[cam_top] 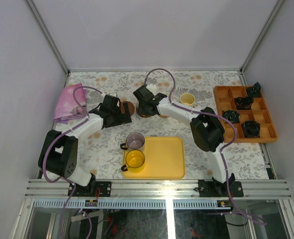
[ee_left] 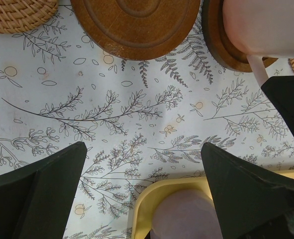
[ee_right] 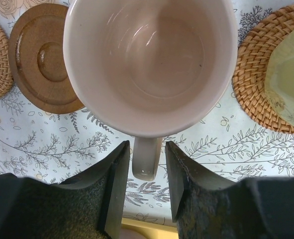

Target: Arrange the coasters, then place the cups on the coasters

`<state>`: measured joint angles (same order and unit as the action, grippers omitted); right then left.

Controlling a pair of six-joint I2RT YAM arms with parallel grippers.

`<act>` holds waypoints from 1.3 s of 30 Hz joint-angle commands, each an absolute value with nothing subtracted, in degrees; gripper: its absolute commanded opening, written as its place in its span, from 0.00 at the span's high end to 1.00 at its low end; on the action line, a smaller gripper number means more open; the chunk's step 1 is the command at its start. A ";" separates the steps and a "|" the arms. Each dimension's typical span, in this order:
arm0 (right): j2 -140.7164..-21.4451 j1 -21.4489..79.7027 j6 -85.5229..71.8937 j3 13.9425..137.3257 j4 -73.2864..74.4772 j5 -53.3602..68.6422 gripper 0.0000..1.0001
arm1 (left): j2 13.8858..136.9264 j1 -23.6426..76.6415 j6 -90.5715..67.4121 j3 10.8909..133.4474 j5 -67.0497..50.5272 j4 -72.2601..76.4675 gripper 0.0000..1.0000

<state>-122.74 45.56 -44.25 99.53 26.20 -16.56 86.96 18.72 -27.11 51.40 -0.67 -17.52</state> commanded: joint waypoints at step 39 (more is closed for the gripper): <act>-87.39 45.26 -33.80 76.11 13.05 -24.95 0.58 | 77.91 19.14 -21.96 53.49 -8.34 -27.64 0.00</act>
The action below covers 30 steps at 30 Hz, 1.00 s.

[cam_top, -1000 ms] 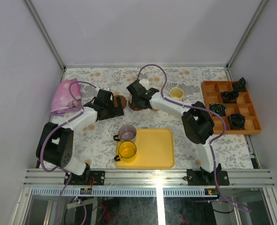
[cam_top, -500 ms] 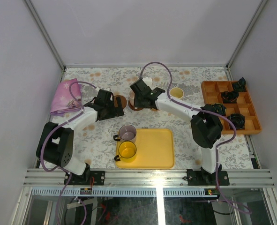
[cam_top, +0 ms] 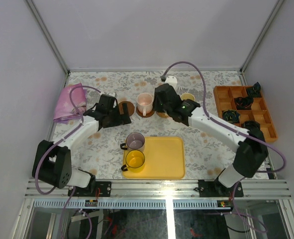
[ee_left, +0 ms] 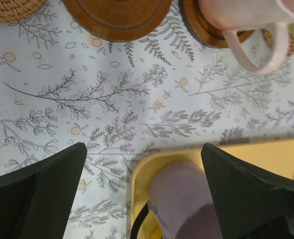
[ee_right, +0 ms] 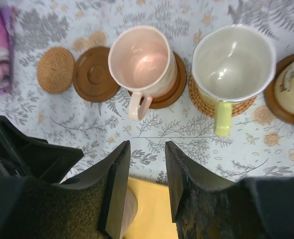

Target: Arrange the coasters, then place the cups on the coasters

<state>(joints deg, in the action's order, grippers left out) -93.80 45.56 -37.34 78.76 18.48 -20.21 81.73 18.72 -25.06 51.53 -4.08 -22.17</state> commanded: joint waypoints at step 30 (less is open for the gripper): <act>-73.19 45.25 -29.13 63.88 14.24 -31.58 0.58 | 79.14 33.67 -6.41 65.82 0.45 -55.89 0.17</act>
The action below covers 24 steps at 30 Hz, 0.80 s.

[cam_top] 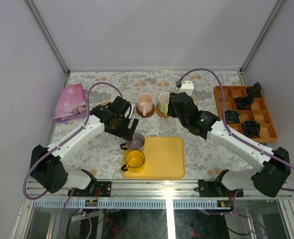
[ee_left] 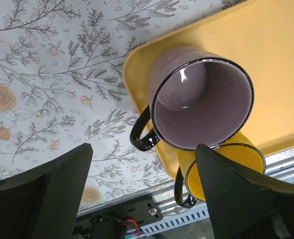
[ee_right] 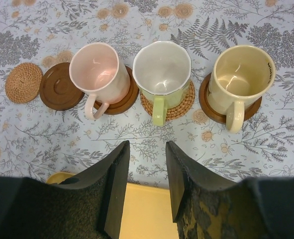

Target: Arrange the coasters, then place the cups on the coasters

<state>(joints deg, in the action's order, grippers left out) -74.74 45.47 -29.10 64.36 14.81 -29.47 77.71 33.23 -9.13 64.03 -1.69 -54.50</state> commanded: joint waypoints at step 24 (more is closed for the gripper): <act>-74.57 45.19 -30.73 63.11 16.50 -30.67 0.57 | 90.54 35.84 -6.48 63.69 -5.50 -45.39 1.00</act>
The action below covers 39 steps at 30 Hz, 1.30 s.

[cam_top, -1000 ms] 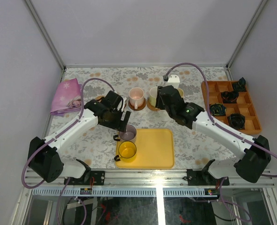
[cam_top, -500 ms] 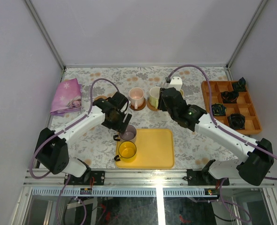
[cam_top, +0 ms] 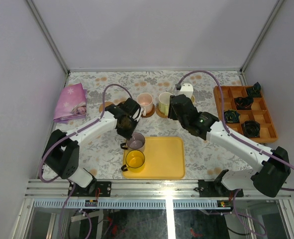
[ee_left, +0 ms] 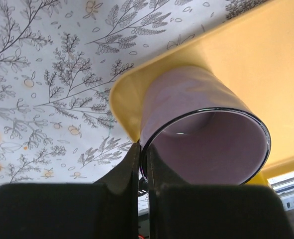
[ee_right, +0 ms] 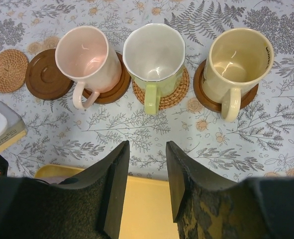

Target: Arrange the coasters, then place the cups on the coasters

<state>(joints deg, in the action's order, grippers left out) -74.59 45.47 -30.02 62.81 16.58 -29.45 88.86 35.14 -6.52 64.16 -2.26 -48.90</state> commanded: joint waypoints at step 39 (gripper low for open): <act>-76.82 45.26 -31.46 62.27 16.40 -28.99 0.57 | 88.88 39.46 6.79 73.39 -13.11 -49.37 0.14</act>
<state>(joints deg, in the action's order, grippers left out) -76.55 45.47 -30.83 62.00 17.72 -28.93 91.70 39.24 -1.98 72.53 -14.39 -44.62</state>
